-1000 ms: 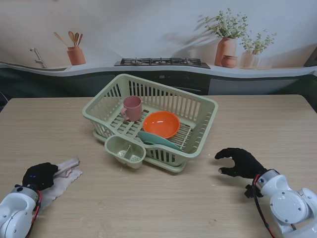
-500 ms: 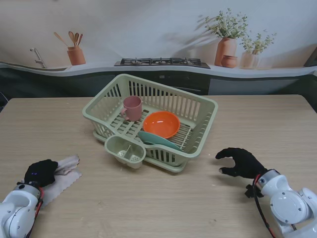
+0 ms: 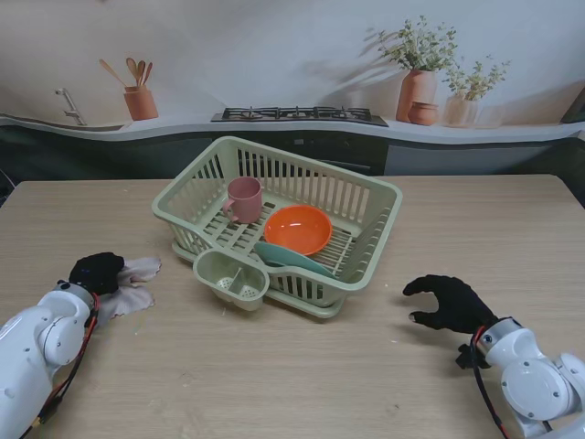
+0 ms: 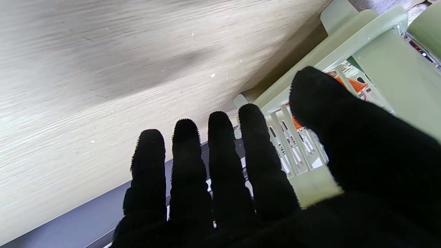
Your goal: Clear dishes and wipe the table
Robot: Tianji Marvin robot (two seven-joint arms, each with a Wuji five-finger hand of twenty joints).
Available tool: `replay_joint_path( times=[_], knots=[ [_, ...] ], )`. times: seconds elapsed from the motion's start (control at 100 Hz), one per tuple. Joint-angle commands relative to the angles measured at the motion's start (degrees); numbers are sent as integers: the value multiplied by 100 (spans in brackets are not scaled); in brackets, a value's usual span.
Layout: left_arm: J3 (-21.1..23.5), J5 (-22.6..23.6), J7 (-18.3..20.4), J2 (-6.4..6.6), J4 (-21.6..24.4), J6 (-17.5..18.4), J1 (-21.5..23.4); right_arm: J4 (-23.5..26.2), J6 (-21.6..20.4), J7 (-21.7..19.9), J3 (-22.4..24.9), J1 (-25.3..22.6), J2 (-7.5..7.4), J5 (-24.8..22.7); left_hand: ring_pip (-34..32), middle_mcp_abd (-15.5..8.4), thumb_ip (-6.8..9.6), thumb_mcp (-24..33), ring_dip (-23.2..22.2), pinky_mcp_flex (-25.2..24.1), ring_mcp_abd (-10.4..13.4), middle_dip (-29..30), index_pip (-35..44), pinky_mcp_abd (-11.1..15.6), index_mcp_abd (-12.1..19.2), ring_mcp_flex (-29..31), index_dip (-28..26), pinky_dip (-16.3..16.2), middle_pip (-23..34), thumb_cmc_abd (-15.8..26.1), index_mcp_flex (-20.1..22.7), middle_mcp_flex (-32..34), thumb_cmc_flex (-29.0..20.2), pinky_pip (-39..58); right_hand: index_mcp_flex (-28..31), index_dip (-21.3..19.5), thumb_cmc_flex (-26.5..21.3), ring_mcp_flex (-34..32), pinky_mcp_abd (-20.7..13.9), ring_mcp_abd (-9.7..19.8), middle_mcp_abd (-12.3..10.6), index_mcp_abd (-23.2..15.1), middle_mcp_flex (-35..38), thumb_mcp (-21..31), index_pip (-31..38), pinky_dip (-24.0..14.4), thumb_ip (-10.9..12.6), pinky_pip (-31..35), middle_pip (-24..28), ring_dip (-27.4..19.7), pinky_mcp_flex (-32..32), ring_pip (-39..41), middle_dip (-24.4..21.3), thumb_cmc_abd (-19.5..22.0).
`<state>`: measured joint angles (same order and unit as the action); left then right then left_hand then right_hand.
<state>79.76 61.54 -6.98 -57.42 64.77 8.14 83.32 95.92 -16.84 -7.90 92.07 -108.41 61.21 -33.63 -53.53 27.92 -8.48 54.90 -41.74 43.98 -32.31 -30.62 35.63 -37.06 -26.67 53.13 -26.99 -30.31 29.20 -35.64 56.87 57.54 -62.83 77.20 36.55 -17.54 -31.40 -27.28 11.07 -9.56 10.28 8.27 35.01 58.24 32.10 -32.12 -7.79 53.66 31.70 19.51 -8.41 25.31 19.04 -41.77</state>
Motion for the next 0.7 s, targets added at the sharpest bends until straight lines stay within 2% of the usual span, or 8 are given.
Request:
replay_joint_path(
  times=[0.0,0.12,0.25,0.46,0.69],
  knots=[
    [-50,-85,226,-56,-106,-28,59,26,-28,-47,7,-62,11,-33,-130,-50,-104,-89,-95,104,-448,-94,-78,-294,1149,99,313,-138,70,241,415,160,-221,288,-66,42,152,121,-29,145,-95,-75,-125,-113,-22,-95,-45,-100,-65,-38,69,-72,-32,89],
    [-44,-165,356,-65,-54,-66,99,44,-26,-30,17,-99,15,-41,-141,-34,-107,-91,-97,110,-439,-103,-86,-294,1149,105,315,-142,80,246,410,162,-224,299,-60,41,157,112,-35,141,-105,-76,-125,-115,-19,-96,-46,-101,-66,-37,70,-69,-33,91],
    [122,-249,402,-109,237,-169,390,64,-9,-28,14,-122,18,-23,-144,-1,-109,-95,-99,101,-482,-105,-86,-294,1114,99,314,-151,88,245,409,156,-231,305,-69,41,153,124,-38,137,-97,-70,-126,-114,-21,-96,-45,-102,-65,-37,73,-71,-32,94],
    [590,-51,509,-148,1059,-252,1272,50,-54,-27,21,-119,17,-6,-154,11,-110,-100,-102,99,-501,-99,-74,-294,1112,89,310,-170,97,249,416,148,-233,310,-69,42,151,117,-44,141,-99,-73,-126,-111,-21,-96,-44,-102,-63,-37,70,-69,-32,92],
    [1046,188,286,-207,1691,-285,2141,63,-69,-54,31,-122,14,20,-177,32,-116,-106,-117,77,-521,-103,-70,-294,1081,71,295,-208,116,265,394,118,-244,322,-71,42,152,119,-33,131,-104,-80,-126,-113,-20,-97,-45,-102,-65,-36,69,-69,-33,81]
  ],
)
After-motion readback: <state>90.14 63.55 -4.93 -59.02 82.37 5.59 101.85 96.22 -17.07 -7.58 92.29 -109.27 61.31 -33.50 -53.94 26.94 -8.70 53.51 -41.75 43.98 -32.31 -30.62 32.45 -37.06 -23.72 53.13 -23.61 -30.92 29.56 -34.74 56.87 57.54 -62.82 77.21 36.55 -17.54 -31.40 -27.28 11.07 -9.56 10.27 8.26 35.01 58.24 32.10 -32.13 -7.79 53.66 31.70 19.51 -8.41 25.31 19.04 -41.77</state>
